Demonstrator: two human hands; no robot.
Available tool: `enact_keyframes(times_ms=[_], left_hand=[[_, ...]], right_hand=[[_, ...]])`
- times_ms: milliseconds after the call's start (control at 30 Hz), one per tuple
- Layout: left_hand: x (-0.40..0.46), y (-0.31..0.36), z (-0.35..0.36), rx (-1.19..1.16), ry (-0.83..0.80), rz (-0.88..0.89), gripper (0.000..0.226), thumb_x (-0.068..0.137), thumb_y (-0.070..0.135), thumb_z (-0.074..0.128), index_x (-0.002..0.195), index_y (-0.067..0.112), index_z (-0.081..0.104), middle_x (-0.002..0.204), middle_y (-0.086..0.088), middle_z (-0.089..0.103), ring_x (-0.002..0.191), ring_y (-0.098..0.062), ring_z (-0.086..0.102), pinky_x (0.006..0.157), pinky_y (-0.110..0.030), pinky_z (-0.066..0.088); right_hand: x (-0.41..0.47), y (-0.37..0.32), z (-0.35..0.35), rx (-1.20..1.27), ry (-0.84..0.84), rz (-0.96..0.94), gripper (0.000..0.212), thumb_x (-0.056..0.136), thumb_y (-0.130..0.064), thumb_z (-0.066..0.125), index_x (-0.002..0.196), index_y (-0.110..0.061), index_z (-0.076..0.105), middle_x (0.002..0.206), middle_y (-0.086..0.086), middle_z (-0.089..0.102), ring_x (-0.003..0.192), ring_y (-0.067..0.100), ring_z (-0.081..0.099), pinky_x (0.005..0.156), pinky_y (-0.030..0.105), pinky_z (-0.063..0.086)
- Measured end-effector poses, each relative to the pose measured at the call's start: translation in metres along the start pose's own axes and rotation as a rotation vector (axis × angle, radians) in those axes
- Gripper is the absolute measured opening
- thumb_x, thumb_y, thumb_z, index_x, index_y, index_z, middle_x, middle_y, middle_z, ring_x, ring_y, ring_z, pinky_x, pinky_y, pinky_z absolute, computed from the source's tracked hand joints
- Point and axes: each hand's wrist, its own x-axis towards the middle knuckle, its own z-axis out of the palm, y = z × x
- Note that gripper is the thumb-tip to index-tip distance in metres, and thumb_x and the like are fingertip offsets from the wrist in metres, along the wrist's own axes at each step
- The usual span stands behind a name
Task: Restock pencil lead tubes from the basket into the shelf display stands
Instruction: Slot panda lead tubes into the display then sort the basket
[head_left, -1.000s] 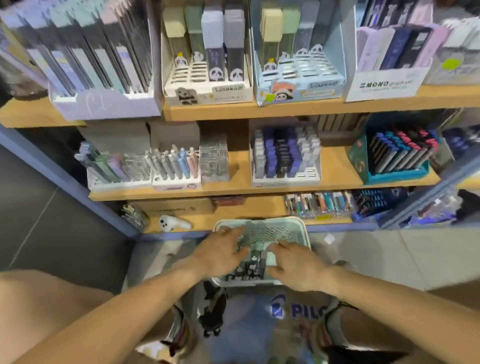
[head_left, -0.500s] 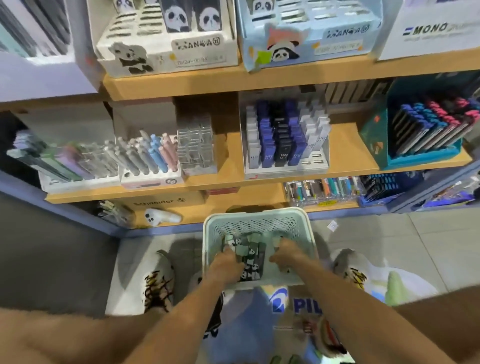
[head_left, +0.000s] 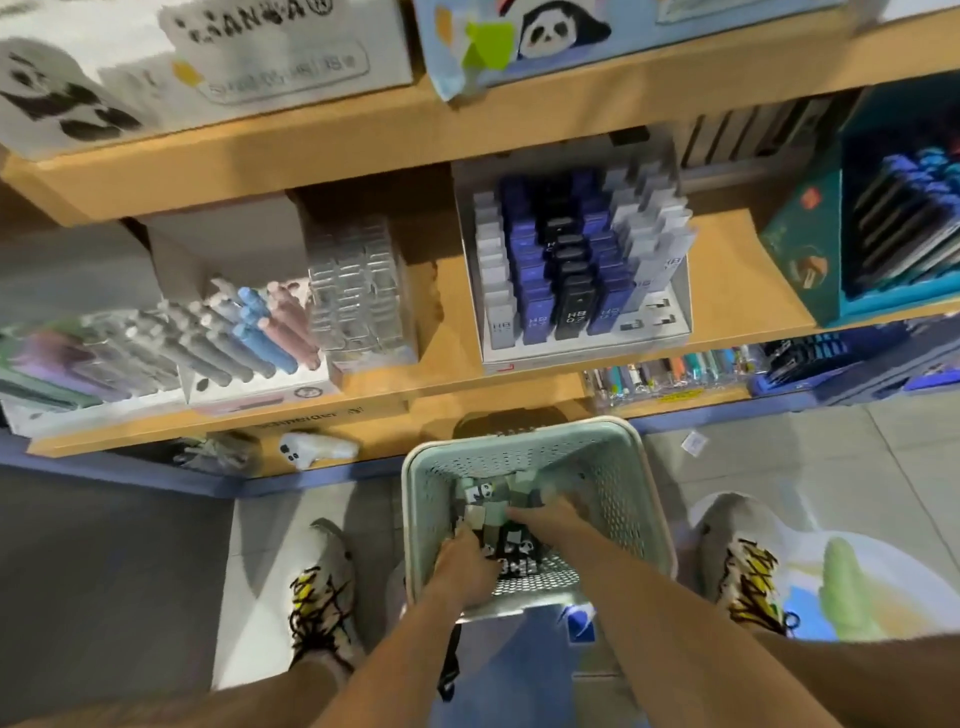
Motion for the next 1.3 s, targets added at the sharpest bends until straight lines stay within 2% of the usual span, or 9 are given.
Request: enact_keyframes(times_ms=[167,333,500,667,800,933,1000,1133,1300], left_hand=[[-0.006,0.008,-0.002,-0.038,-0.043,0.088,0.029,0.095,0.009,0.06,0.122,0.018,0.059,0.12,-0.009,0.07,0.111,-0.029,0.065,0.092,-0.035,0.052],[0.004,-0.002,0.004,-0.064,-0.105,0.118,0.052,0.094,0.003,0.057,0.142,0.023,0.053,0.131,-0.003,0.067,0.122,-0.024,0.062,0.106,-0.037,0.05],[0.005,-0.007,0.004,-0.15,-0.131,0.148,0.061,0.092,-0.007,0.051,0.146,0.021,0.051,0.135,-0.001,0.065,0.129,-0.024,0.059,0.112,-0.042,0.048],[-0.005,-0.003,-0.005,-0.261,-0.209,0.175,0.07,0.093,-0.025,0.037,0.154,0.006,0.027,0.139,-0.001,0.047,0.134,-0.011,0.041,0.109,-0.019,0.04],[-0.013,0.002,-0.011,-0.356,-0.232,0.179,0.07,0.094,-0.029,0.032,0.154,0.005,0.025,0.138,-0.004,0.044,0.132,-0.011,0.039,0.094,-0.009,0.049],[-0.015,0.003,-0.014,-0.326,-0.234,0.172,0.071,0.096,-0.023,0.033,0.156,0.011,0.025,0.154,-0.011,0.045,0.145,-0.026,0.043,0.115,-0.034,0.039],[-0.014,0.002,-0.013,-0.305,-0.229,0.172,0.071,0.095,-0.023,0.034,0.155,0.014,0.027,0.155,-0.011,0.046,0.144,-0.024,0.045,0.108,-0.029,0.046],[-0.02,0.005,-0.01,-0.354,-0.188,0.14,0.067,0.094,-0.022,0.039,0.146,0.02,0.035,0.137,-0.005,0.056,0.127,-0.02,0.055,0.079,-0.013,0.051],[-0.029,0.005,-0.01,-0.382,0.058,0.063,0.051,0.094,0.007,0.067,0.139,0.024,0.051,0.112,0.007,0.066,0.107,-0.015,0.065,0.089,-0.031,0.056]], right_hand=[[0.008,-0.004,0.009,0.016,0.043,0.084,0.069,0.085,-0.028,0.081,0.133,0.007,0.045,0.123,0.014,0.06,0.113,0.026,0.061,0.099,0.035,0.052],[0.008,-0.005,0.016,-0.023,0.074,0.098,0.091,0.08,-0.035,0.085,0.14,0.005,0.029,0.13,0.019,0.055,0.119,0.031,0.06,0.097,0.037,0.055],[0.009,-0.002,0.023,-0.013,0.066,0.092,0.081,0.077,-0.031,0.087,0.135,0.004,0.042,0.118,0.017,0.062,0.106,0.029,0.066,0.085,0.035,0.059],[0.015,0.005,0.032,0.021,0.105,0.05,0.086,0.066,-0.035,0.092,0.131,0.0,0.047,0.112,0.015,0.067,0.1,0.028,0.068,0.087,0.041,0.061],[0.011,0.005,0.03,0.02,0.11,0.04,0.069,0.068,-0.033,0.092,0.12,-0.004,0.058,0.105,0.014,0.07,0.095,0.027,0.07,0.082,0.038,0.062],[0.007,0.005,0.03,0.058,0.091,0.075,0.05,0.069,-0.029,0.093,0.105,-0.005,0.069,0.099,0.014,0.074,0.092,0.027,0.072,0.081,0.037,0.062],[0.007,0.005,0.03,0.062,0.102,0.085,0.042,0.071,-0.024,0.09,0.102,-0.005,0.07,0.096,0.014,0.074,0.09,0.028,0.073,0.082,0.042,0.063],[0.006,0.006,0.023,0.073,0.135,0.086,0.017,0.085,-0.009,0.073,0.1,-0.002,0.067,0.097,0.018,0.072,0.088,0.03,0.07,0.083,0.043,0.062],[-0.017,0.002,0.005,0.135,0.109,-0.01,0.006,0.086,-0.007,0.074,0.089,-0.007,0.069,0.086,0.011,0.072,0.076,0.022,0.069,0.063,0.029,0.06]])
